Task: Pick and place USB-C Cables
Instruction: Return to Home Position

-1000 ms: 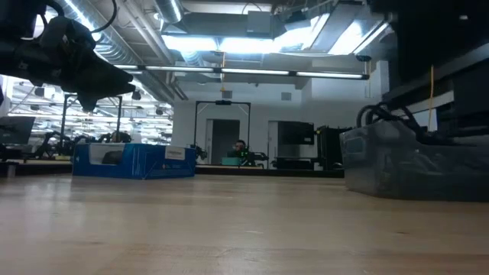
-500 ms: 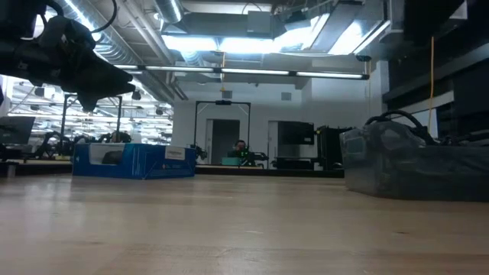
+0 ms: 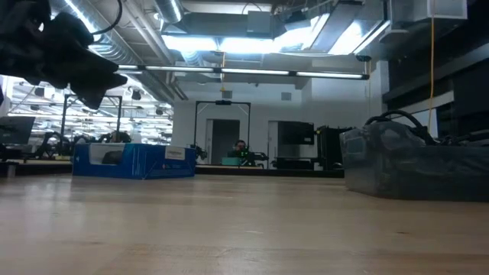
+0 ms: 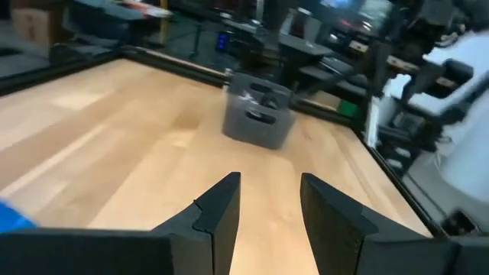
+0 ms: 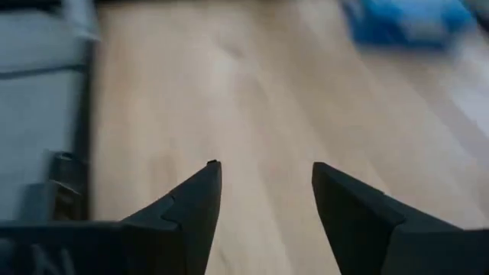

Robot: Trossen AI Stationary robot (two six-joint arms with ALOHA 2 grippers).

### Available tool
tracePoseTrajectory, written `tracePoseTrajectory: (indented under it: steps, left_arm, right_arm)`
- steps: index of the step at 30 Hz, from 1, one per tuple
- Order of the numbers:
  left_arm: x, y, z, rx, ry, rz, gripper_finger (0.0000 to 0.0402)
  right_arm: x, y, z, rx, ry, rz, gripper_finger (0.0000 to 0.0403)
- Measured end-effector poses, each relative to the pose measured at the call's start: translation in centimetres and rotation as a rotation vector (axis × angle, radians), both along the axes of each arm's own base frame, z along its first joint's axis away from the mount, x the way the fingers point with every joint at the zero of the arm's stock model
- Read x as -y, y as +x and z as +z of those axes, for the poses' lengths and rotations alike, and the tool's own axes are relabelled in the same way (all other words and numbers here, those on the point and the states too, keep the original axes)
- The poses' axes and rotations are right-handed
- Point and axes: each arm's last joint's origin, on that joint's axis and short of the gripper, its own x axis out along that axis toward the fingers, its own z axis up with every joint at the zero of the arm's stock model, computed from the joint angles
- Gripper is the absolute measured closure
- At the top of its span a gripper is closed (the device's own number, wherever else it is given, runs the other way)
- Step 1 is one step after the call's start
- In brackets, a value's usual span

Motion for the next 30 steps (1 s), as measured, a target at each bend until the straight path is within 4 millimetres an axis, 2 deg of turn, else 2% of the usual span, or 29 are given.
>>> tracePoseTrajectory:
  steps: [3,6,9,13,18,21,25,30]
  left_arm:
    - [0.0,0.0,0.0,0.0,0.035,-0.015,0.0271]
    - [-0.1,0.0,0.0,-0.001,0.039,0.043,0.0271]
    - [-0.2,0.0,0.0,-0.001,0.04,0.079,0.0271]
    - [-0.2,0.0,0.0,0.0,0.04,0.072,0.0271]
    - [-0.2,0.0,0.0,0.001,0.04,0.07,0.0271]
    - [-0.2,0.0,0.0,0.003,0.039,0.07,0.0271]
    - [-0.2,0.0,0.0,0.004,0.011,0.072,0.0271]
    - [-0.2,0.0,0.0,0.007,-0.028,0.075,0.0271]
  right_arm:
    - [-0.8,1.3,-1.0,0.128,-0.057,0.208,0.0194]
    - [0.1,2.6,-2.6,0.254,-0.033,0.461,0.0194]
    - [2.8,3.5,-4.2,0.39,0.066,0.611,0.0194]
    - [7.5,4.9,-5.1,0.493,0.23,0.666,0.0194]
    - [13.6,6.2,-2.5,0.521,0.392,0.738,0.0194]
    - [17.1,5.6,-0.3,0.52,0.417,0.755,0.0194]
    - [20.0,3.0,3.0,0.499,0.357,0.717,0.0194]
    - [20.8,-1.8,6.3,0.467,0.189,0.575,0.0194]
